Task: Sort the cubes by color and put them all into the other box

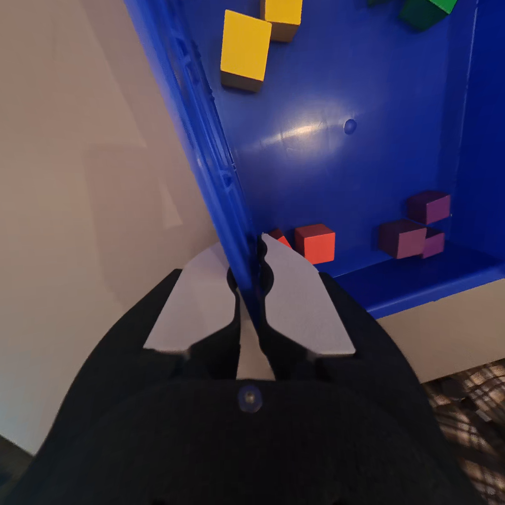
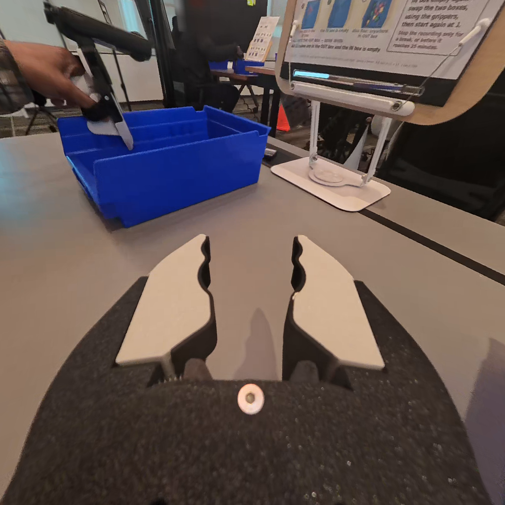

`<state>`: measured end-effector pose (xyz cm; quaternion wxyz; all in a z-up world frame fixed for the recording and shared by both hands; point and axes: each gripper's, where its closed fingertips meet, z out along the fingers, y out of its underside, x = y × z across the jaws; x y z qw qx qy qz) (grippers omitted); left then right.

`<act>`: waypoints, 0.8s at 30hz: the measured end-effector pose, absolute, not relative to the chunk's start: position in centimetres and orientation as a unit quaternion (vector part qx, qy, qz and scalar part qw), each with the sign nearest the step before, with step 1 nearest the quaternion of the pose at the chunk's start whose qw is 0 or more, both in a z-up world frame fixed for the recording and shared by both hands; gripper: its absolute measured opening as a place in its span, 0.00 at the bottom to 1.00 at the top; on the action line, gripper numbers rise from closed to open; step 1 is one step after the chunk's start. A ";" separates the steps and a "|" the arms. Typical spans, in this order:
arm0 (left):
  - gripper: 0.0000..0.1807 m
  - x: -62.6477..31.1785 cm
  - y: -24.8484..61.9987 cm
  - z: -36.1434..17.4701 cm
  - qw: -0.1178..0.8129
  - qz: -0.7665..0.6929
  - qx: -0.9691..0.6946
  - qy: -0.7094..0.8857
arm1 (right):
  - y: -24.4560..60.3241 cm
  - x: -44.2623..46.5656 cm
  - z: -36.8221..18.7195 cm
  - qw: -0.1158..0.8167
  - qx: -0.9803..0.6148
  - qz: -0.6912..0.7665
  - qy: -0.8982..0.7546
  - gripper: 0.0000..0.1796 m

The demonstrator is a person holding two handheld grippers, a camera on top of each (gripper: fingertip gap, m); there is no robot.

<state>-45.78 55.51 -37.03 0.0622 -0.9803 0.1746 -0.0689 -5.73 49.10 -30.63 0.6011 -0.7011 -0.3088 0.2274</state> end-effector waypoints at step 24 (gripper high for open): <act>0.03 -73.2 43.5 -36.7 0.056 -0.044 -0.997 -0.018 | 48.0 -8.5 -32.1 0.565 -0.707 0.238 -0.352 0.28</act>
